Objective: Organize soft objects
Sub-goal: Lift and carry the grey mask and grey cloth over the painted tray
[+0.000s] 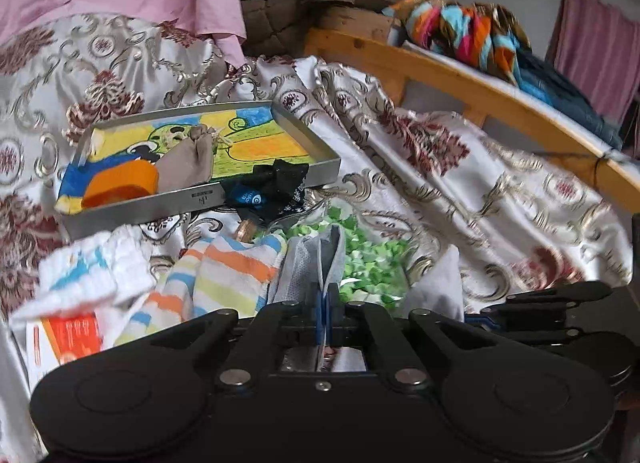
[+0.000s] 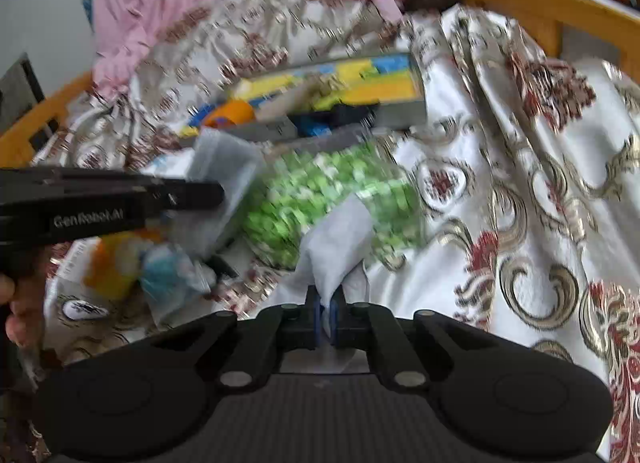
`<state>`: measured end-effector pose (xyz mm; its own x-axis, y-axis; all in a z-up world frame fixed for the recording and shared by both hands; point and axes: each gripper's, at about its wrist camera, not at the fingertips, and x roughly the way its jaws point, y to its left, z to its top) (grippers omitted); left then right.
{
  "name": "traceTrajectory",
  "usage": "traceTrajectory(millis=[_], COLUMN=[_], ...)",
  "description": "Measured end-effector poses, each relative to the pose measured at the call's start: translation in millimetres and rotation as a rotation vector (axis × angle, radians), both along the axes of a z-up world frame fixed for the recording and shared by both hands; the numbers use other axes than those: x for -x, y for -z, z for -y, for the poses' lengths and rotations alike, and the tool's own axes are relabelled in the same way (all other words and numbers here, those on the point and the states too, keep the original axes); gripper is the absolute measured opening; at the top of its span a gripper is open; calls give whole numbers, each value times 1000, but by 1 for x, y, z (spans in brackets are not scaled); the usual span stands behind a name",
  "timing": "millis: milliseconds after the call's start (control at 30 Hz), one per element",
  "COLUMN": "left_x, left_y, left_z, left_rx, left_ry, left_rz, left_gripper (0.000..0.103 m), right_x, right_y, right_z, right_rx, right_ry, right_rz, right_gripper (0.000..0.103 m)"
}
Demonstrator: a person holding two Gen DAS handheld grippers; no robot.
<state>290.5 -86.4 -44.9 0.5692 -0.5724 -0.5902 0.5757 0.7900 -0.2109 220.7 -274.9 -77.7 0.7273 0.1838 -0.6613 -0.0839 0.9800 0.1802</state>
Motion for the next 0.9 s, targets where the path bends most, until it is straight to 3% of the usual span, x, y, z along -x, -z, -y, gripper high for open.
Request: traceTrajectory(millis=[233, 433, 600, 700, 900], left_x=[16, 26, 17, -2, -53], left_y=[-24, -45, -62, -71, -70], left_z=[-24, -33, -35, -34, -34], left_rx=[164, 288, 342, 366, 357], left_ry=[-52, -40, -42, -55, -110], left_rz=[-36, -35, 39, 113, 161], left_gripper=[0, 0, 0, 0, 0], right_x=[18, 34, 41, 35, 0], right_y=[-23, -42, -57, -69, -94], right_z=[5, 13, 24, 29, 32], right_rx=[-37, -88, -122, -126, -95], right_ry=[-16, -6, 40, 59, 13], right_rz=[160, 322, 413, 413, 435], right_gripper=[4, 5, 5, 5, 5])
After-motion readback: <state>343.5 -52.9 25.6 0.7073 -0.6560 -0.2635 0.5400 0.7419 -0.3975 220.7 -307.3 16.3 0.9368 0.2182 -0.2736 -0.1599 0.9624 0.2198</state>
